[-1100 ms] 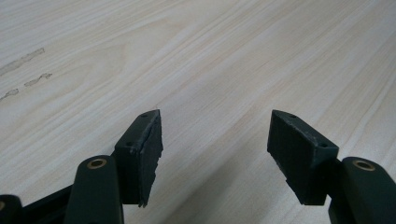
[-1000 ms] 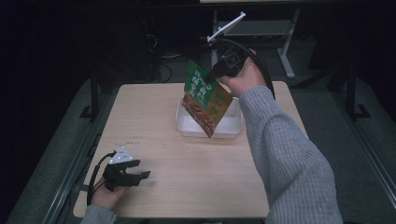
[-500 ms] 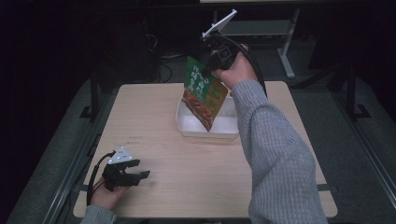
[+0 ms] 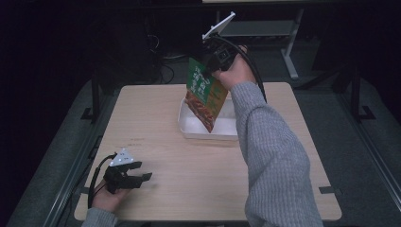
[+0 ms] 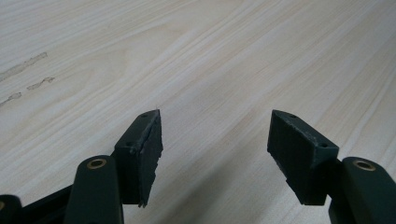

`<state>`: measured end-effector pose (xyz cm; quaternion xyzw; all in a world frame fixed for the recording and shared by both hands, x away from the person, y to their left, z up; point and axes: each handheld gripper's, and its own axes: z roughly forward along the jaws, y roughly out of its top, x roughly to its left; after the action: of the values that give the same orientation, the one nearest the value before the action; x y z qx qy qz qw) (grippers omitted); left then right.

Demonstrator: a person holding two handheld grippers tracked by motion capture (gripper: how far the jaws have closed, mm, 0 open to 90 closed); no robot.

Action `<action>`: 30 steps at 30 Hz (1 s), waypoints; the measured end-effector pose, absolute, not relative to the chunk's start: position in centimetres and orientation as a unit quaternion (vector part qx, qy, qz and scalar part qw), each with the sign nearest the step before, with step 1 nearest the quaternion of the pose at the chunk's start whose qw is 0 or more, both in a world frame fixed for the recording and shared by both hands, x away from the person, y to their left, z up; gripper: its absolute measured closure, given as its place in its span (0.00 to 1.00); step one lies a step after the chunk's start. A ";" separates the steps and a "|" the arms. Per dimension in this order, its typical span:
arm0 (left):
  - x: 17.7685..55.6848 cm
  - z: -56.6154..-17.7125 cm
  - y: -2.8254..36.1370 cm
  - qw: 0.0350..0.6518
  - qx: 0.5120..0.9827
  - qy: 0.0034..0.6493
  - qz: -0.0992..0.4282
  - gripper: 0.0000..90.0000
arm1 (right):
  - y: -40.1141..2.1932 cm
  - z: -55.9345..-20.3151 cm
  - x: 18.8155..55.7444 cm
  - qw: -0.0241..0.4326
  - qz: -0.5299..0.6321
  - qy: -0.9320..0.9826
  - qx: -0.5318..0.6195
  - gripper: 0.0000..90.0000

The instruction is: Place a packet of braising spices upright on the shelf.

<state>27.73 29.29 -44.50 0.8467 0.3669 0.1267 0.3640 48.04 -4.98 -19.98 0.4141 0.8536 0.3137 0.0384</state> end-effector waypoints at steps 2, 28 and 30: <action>27.7 -44.5 29.3 0.364 0.847 0.367 0.126 0.39 | -4.7 -20.1 48.2 0.042 0.311 0.855 0.414 1.00; 27.7 -44.4 29.3 0.368 0.844 0.370 0.126 0.39 | -2.6 -24.3 49.8 0.024 0.278 0.860 0.426 1.00; 27.7 -44.4 29.3 0.368 0.844 0.370 0.126 0.39 | -2.6 -24.5 49.9 0.022 0.277 0.861 0.427 1.00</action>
<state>27.68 29.32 -44.42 0.8438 0.3695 0.1258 0.3684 49.85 -2.58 -24.52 0.4269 0.8606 0.2770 0.0224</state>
